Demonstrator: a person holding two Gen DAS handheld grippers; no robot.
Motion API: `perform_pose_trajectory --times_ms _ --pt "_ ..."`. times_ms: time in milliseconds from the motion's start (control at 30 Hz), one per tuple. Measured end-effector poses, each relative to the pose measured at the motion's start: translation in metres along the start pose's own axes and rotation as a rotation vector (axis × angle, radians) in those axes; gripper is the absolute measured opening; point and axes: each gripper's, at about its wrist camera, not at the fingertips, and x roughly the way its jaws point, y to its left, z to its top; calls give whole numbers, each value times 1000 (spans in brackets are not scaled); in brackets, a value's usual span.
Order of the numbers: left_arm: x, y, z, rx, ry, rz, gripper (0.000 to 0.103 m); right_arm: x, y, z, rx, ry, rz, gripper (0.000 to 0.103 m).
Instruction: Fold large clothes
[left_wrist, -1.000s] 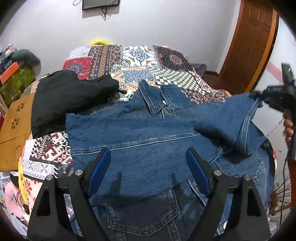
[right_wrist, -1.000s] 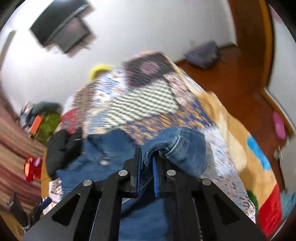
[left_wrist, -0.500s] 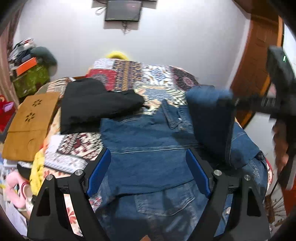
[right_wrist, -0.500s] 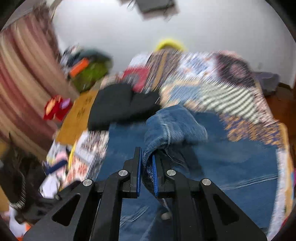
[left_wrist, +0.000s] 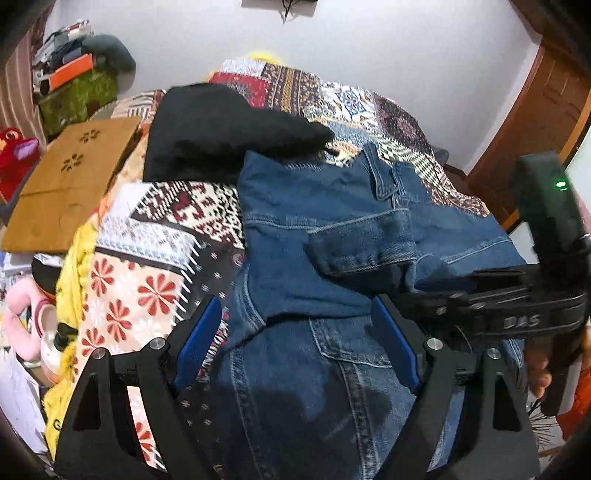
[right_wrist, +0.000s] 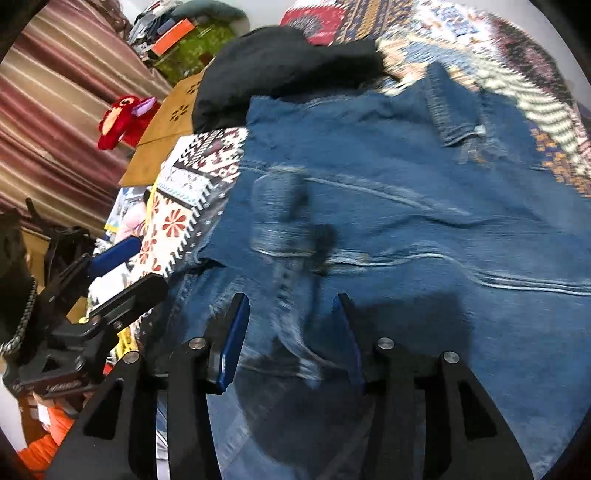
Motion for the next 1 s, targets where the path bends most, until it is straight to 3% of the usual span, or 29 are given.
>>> perform_pose_trajectory --times_ms 167,433,600,700,800,833,900,1000 --pt "11 -19 2 13 35 -58 83 -47 -25 -16 17 -149 -135 52" --pt "55 -57 19 -42 151 -195 83 -122 -107 -59 172 -314 -370 53" --pt "93 -65 32 -102 210 -168 82 -144 -155 -86 328 -337 -438 53" --pt "111 -68 40 -103 211 -88 65 -143 -176 -101 406 -328 -429 53" --pt "112 -71 48 -85 182 -71 50 -133 -189 -107 449 -298 -400 53" --pt "108 -76 53 -58 152 -64 33 -129 -192 -107 457 -292 -386 53" --pt "98 -87 65 10 116 -66 16 -126 -190 -102 466 -289 -376 53" --pt "74 -99 87 83 19 -81 12 -133 -183 -90 446 -321 -364 53"
